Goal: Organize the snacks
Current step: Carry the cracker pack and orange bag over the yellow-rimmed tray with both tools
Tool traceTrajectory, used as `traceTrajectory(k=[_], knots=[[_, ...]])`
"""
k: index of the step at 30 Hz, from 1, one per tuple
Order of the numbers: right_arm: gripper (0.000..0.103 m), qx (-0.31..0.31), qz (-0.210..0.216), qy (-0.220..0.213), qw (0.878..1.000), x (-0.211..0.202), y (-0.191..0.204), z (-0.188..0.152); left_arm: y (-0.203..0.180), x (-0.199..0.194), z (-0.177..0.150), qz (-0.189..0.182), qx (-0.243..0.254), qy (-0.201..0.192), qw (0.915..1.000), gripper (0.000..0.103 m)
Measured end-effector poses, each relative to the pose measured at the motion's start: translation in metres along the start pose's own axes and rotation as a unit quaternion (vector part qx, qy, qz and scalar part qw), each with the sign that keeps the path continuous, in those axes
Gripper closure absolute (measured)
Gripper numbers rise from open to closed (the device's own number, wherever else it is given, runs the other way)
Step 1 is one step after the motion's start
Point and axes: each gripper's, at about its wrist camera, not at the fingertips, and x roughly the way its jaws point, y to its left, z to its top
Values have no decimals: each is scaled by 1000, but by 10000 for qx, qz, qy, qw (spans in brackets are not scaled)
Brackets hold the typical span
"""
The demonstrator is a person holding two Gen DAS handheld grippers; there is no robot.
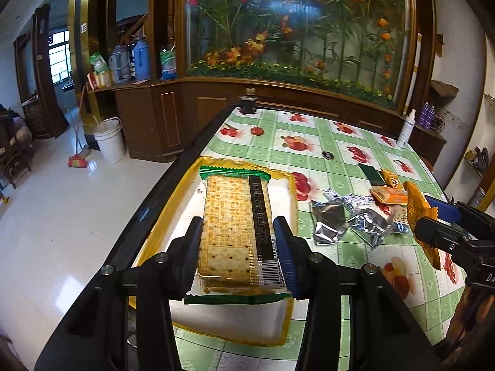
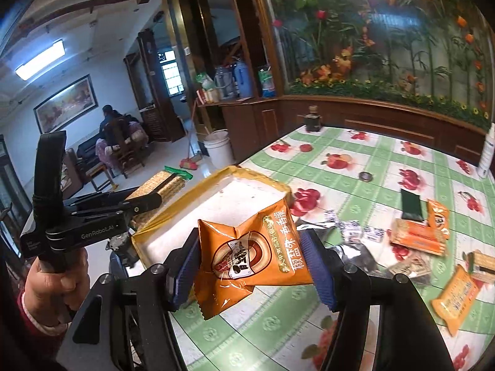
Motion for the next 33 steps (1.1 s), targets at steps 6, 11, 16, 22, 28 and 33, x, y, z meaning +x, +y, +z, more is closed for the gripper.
traceTrajectory(k=[6,11,16,22,28,33], knots=[[38,-91,233,64,9997,21,14,10,10,0,0,177,-60,-20,9998,59],[38,-159,367,120,9991,38,23,18,20,2,0,279,-121,-19,9995,59],[38,-142,486,253,9984,59,26,22,28,11,-1,329,-202,53,9992,59],[38,-90,608,532,9967,98,26,22,32,29,-7,356,-262,254,9987,59],[38,-75,758,795,9939,146,30,25,34,50,-20,355,-302,547,9974,59],[38,-174,844,1078,9904,188,38,22,35,63,-30,346,-324,785,9958,59]])
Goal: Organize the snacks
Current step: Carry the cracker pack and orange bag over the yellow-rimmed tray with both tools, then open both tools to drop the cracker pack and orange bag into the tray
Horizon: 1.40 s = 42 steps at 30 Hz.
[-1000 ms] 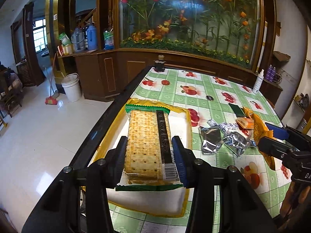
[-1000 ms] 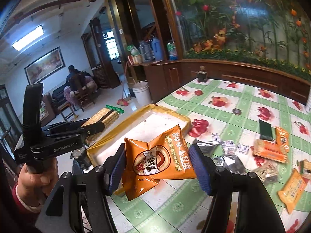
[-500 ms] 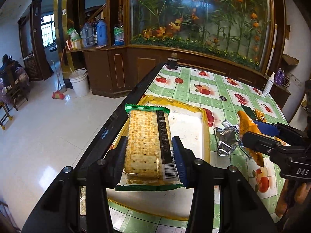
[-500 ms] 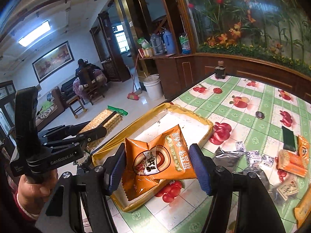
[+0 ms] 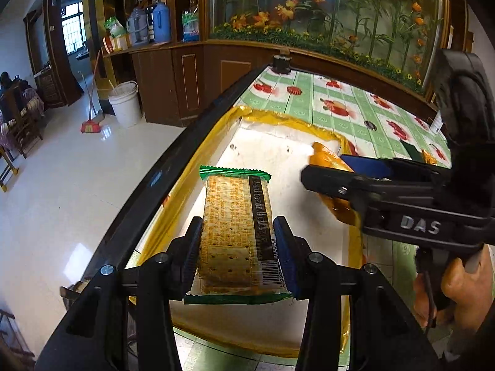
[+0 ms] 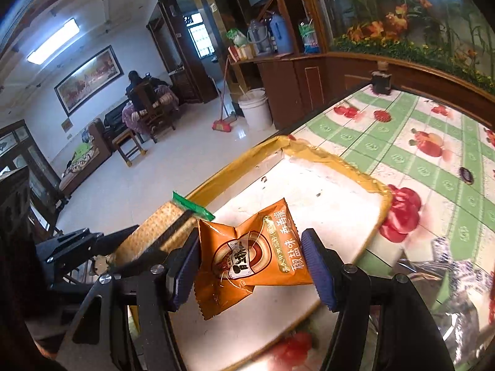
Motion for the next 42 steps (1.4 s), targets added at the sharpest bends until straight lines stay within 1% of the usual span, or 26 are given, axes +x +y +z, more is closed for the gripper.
traceTrajectory(k=[2,3,4,6,7,8,10,11,18,23,26,29,31,38,42], knots=[[37,-21,-20,119,9999,15,0,0,1,5,-3,1,6,121,9999,59],[33,-23,-28,187,9998,21,-1,-1,1,7,-5,14,2,171,9999,59],[31,-8,-50,246,9997,27,-3,-2,2,9,-6,56,12,206,9998,58],[31,62,-66,296,9995,31,-5,-4,0,8,-9,283,108,178,9994,56],[31,96,-54,287,9995,31,-7,-4,0,7,-10,345,157,132,9992,51],[31,112,-61,258,9996,29,-8,-4,-2,5,-10,396,186,85,9990,43],[31,119,-104,211,9997,24,-10,-4,-3,-2,-9,424,180,-48,9989,34],[31,145,-107,173,9997,20,-12,-4,-2,-3,-8,394,166,-83,9991,34],[31,319,-185,-226,9991,-27,-22,-7,-2,-18,-4,305,75,-196,9993,34],[29,405,-269,-374,9981,-54,-28,-12,-5,-26,-4,303,54,-230,9993,33],[26,473,-341,-501,9970,-72,-32,-19,-9,-32,-3,295,48,-269,9992,27],[22,618,-422,-660,9950,-96,-38,-31,-15,-38,-3,235,67,-333,9991,27],[22,714,-492,-744,9935,-110,-44,-41,-22,-41,-2,188,109,-356,9991,27],[20,1012,-1009,-935,9853,-162,-74,-77,-53,-50,0,20,376,-442,9983,27],[19,1189,-1310,-1025,9789,-189,-93,-95,-76,-55,4,21,536,-538,9971,27]])
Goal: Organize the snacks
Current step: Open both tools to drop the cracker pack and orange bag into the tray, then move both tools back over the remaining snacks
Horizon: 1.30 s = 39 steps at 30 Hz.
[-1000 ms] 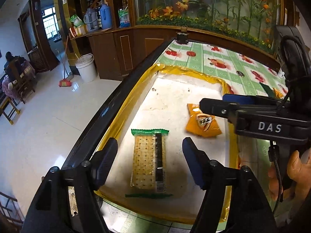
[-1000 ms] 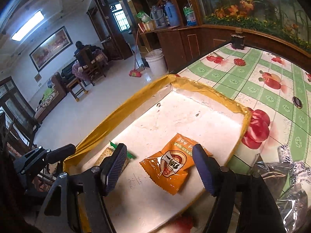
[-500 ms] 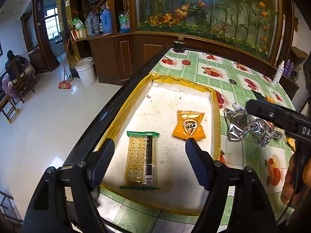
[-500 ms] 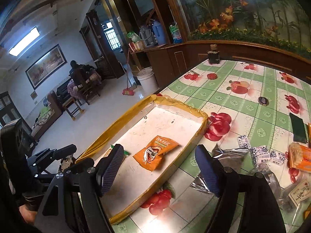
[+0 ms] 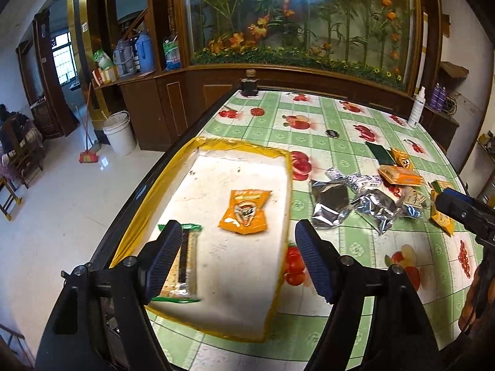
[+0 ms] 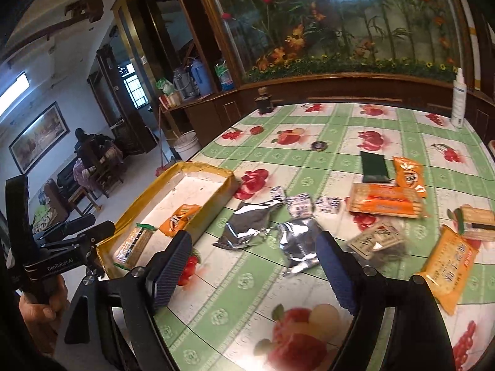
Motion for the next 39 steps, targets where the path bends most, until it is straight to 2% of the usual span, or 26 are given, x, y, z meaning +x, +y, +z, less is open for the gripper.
traceTrajectory(k=[4,8,17,33,39], knots=[[18,119,-297,-117,9994,-26,-21,-9,-22,-8,6,60,188,-186,9996,27],[17,238,-554,-208,9980,-45,-40,-18,-46,-13,8,60,415,-324,9986,19],[16,526,-837,-244,9948,-69,-72,-36,-80,-11,7,-141,720,-276,9969,19],[16,727,-930,-70,9930,-68,-97,-56,-98,23,-11,-750,623,464,9942,20],[16,828,-929,-37,9922,-68,-105,-60,-97,35,-13,-790,520,663,9933,20]])
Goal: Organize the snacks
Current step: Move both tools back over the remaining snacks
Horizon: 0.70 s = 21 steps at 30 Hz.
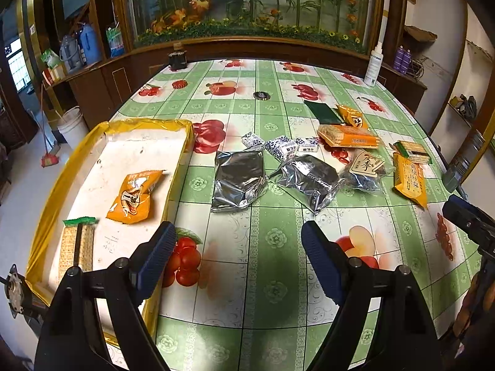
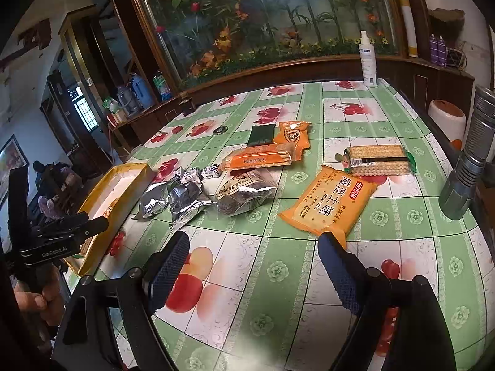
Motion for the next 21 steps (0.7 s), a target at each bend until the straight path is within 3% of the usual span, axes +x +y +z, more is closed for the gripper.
traceTrajectory(k=[21], knots=[[16,241,-164,106,9995,6,-22,-1,-52,9,14,-167,684,-8,9975,20]])
